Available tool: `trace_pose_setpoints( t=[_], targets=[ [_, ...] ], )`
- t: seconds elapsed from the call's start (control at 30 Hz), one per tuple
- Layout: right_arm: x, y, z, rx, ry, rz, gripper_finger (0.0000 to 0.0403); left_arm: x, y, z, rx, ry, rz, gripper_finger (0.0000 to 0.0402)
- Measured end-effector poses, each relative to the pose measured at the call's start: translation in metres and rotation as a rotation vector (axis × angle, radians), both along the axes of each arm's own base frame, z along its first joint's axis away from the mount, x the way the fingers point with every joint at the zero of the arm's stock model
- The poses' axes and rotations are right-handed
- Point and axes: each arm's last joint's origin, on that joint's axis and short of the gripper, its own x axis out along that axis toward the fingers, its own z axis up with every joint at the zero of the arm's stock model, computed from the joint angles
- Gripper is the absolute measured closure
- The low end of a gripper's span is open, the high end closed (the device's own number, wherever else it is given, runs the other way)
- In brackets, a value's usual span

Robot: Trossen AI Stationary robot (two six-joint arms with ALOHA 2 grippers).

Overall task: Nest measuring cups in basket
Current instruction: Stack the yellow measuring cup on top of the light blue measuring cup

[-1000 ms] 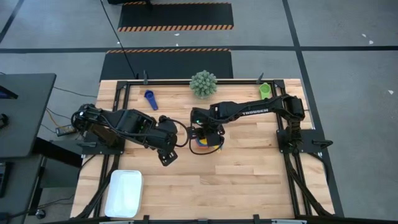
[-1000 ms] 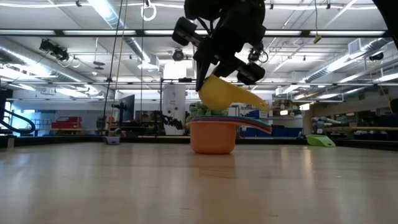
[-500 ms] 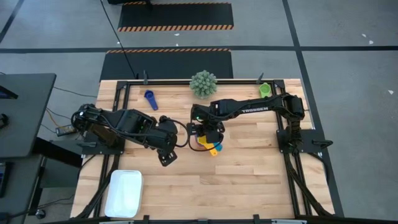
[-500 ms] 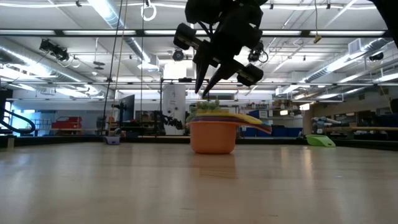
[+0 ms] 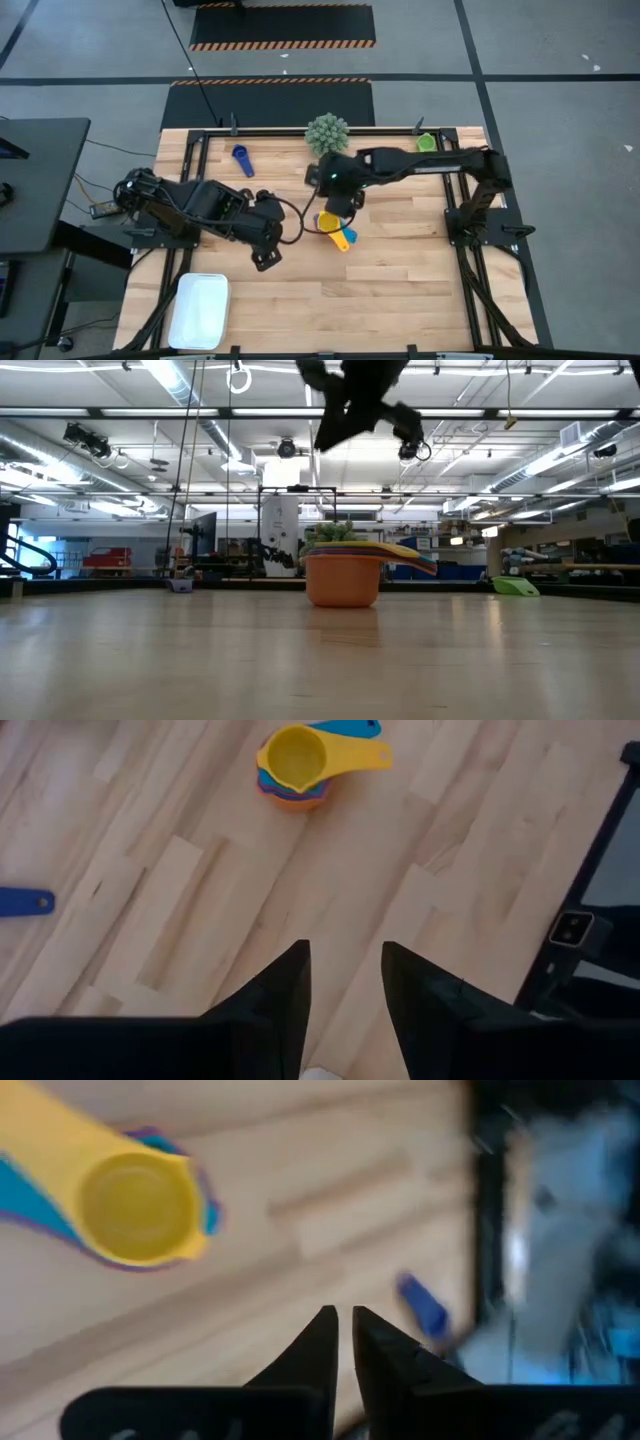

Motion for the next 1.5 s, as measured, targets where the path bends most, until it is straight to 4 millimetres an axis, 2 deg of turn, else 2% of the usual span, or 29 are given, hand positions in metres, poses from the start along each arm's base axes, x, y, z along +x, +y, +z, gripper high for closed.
trace_pose_setpoints(
  t=[0.2, 0.37, 0.5, 0.73, 0.83, 0.93, 1.07, 1.27, 1.5],
  targets=[
    [-0.035, -0.005, 0.049, 0.150, -0.187, -0.401, 0.0396, -0.001, -0.011, -0.003, 0.049, -0.007, -0.012, 0.0271],
    [-0.070, -0.010, 0.081, 0.385, -0.309, -0.644, 0.0399, 0.014, -0.020, -0.019, 0.168, 0.009, 0.007, 0.0275],
    [-0.095, -0.021, 0.093, 0.543, -0.334, -0.862, 0.0400, 0.029, -0.026, -0.056, 0.276, 0.125, -0.029, 0.0295],
    [-0.134, -0.046, 0.090, 0.678, -0.257, -1.257, 0.0401, 0.045, -0.017, -0.118, 0.347, 0.301, 0.008, 0.0352],
    [-0.143, -0.056, 0.079, 0.744, -0.201, -1.388, 0.0401, 0.053, -0.011, -0.136, 0.312, 0.275, 0.023, 0.0379],
    [-0.147, -0.063, 0.057, 0.836, -0.123, -1.449, 0.0402, 0.066, -0.008, -0.152, 0.222, 0.217, -0.007, 0.0396],
    [-0.141, -0.068, 0.020, 0.889, -0.086, -1.498, 0.0402, 0.083, -0.004, -0.167, 0.132, 0.085, -0.053, 0.0397],
    [-0.131, -0.067, -0.042, 1.005, -0.064, -1.488, 0.0402, 0.100, 0.008, -0.185, 0.076, -0.075, -0.012, 0.0399],
    [-0.137, -0.061, -0.089, 1.099, -0.034, -1.575, 0.0402, 0.106, 0.022, -0.216, -0.022, -0.191, 0.015, 0.0400]
  ],
)
